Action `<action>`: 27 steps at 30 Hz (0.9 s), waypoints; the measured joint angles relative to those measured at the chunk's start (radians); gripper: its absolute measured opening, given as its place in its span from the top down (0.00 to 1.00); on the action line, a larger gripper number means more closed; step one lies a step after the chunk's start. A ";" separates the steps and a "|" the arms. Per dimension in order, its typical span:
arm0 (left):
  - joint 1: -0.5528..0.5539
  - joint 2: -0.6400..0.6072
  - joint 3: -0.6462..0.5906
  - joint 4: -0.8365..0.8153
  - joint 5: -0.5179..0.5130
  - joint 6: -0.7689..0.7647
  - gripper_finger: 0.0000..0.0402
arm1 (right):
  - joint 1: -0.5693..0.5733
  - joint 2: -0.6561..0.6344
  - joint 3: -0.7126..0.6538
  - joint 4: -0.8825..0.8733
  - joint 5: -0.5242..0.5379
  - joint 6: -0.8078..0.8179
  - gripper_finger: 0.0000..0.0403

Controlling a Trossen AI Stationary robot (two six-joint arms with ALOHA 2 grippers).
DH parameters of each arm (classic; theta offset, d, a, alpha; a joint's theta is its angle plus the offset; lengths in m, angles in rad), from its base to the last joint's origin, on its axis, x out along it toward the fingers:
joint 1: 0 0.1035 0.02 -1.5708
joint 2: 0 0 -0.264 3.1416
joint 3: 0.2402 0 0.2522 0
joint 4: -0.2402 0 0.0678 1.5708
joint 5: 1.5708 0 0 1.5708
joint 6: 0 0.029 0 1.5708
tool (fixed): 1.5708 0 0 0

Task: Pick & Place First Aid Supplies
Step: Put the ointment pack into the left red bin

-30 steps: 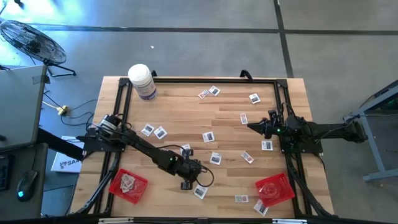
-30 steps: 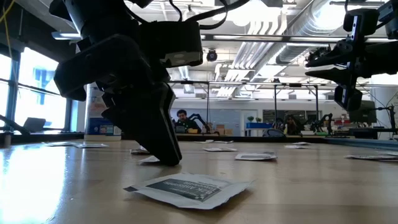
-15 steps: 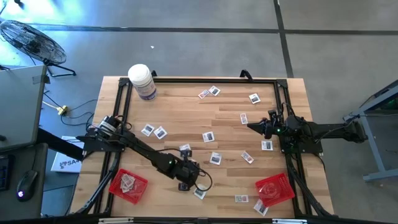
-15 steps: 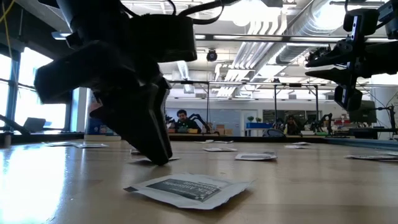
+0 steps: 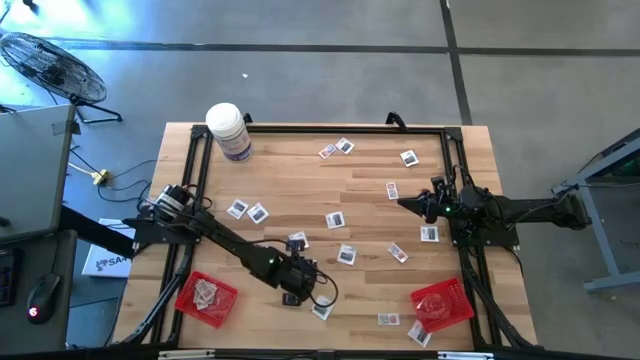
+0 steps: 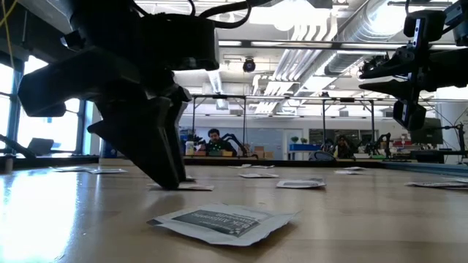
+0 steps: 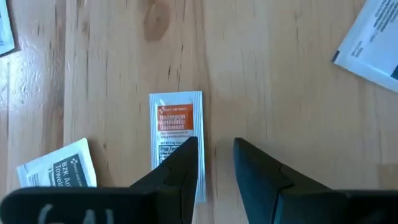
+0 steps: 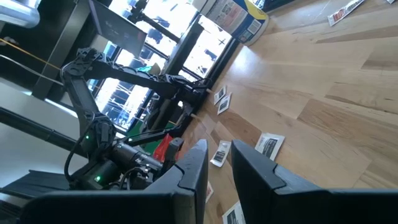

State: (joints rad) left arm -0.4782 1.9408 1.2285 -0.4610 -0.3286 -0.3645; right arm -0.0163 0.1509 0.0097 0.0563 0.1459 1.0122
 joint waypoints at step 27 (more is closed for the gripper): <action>-0.001 -0.063 -0.175 0.111 -0.022 -0.106 0.75 | 0.000 0.012 0.000 0.001 0.000 0.000 0.84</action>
State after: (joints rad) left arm -0.4789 1.8782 1.0532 -0.3498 -0.3503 -0.4701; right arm -0.0164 0.1627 0.0097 0.0568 0.1463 1.0122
